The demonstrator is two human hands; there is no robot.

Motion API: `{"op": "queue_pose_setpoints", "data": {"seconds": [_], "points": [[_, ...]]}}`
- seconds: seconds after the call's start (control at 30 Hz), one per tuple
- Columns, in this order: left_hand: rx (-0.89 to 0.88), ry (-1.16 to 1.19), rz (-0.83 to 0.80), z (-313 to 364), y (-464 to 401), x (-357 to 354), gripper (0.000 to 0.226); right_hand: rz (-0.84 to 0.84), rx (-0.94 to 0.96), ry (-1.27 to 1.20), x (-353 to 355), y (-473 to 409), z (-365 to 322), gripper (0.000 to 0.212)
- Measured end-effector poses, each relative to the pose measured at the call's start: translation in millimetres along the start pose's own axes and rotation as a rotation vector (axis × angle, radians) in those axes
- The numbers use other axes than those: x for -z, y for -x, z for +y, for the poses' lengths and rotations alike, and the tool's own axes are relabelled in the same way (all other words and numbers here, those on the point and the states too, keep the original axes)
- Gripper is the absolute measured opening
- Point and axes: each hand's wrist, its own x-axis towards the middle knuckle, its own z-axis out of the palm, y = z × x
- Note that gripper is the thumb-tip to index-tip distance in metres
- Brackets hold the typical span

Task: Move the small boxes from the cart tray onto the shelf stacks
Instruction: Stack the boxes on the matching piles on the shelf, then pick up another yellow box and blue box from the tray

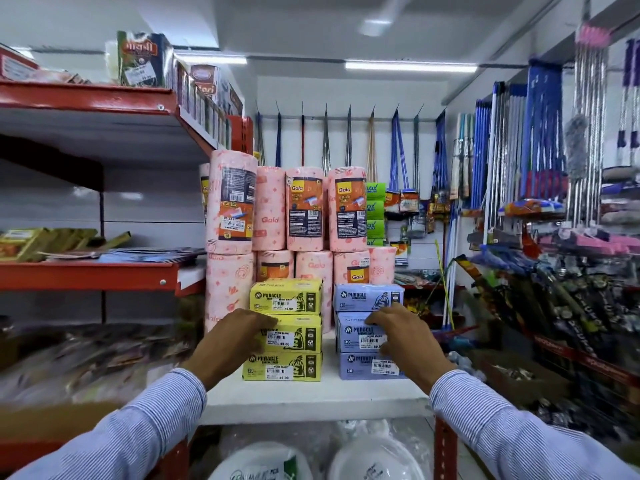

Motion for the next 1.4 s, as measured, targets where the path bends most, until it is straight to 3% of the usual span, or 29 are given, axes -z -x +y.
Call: {"op": "queue_pose_setpoints", "data": {"seconds": [0.33,0.5,0.6,0.77,0.9,1.07,1.4], "points": [[-0.013,-0.046,0.036,7,12,-4,0.047,0.035,0.008,-0.018,-12,17,-2,0.060],[-0.164,-0.195,0.113,17,37,-18,0.078,-0.007,0.021,0.063,-18,42,-17,0.070],[-0.258,-0.186,0.165,38,67,-30,0.082,-0.049,0.031,0.071,-22,70,-30,0.077],[-0.304,-0.105,0.074,60,135,-72,0.080,-0.163,0.053,0.051,-37,139,-51,0.079],[-0.276,0.023,-0.080,65,198,-124,0.071,-0.321,0.029,-0.029,-75,220,-63,0.081],[-0.199,0.128,-0.353,68,275,-200,0.071,-0.632,-0.064,-0.078,-133,312,-63,0.079],[0.035,0.216,-0.934,87,428,-384,0.077,-1.211,-0.194,-0.178,-278,470,-76,0.058]]}}
